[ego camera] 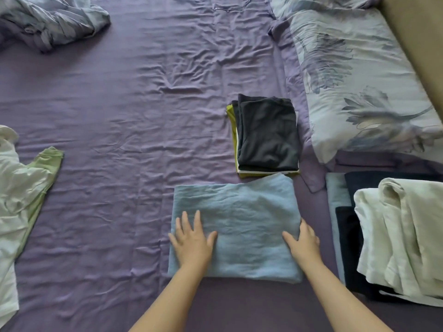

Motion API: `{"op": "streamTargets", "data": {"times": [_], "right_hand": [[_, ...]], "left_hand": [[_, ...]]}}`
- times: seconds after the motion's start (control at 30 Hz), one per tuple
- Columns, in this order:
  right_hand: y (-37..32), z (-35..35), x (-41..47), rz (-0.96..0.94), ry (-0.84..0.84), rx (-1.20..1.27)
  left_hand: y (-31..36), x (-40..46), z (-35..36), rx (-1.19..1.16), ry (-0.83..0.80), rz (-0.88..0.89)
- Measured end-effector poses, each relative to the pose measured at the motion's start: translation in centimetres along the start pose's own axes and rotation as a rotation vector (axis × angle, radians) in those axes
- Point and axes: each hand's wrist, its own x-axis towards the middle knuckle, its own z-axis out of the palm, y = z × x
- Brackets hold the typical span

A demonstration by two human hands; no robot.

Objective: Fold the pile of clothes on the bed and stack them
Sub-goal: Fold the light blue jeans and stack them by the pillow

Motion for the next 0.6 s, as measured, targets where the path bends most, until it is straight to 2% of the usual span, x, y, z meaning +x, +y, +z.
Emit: {"op": "streamTargets", "data": {"times": [0.1,0.3,0.37,0.43,0.53,0.6], "right_hand": [[-0.2,1.0,-0.3,0.042,-0.008,0.134],[-0.7,0.3,-0.7,0.240,-0.108,0.470],[-1.4,-0.6,-1.7,0.185,-0.128,0.532],[-2.5,-1.8,-3.0,0.089,-0.090,0.487],[-4.0,-4.1,-5.5,-0.026,-0.010,0.369],[-4.9,-5.9,-7.4,-0.095,0.046,0.374]], "left_hand": [[-1.6,1.0,-0.8,-0.305,-0.025,-0.169],[-3.7,2.1,-2.6,-0.774,-0.109,-0.296],[-4.1,1.7,-3.7,-0.940,-0.205,-0.299],[-4.1,0.8,-5.1,-1.010,-0.249,-0.281],[-4.1,-0.8,-7.7,-1.052,-0.221,-0.216],[-4.1,-1.9,-9.5,-1.112,-0.206,-0.191]]}}
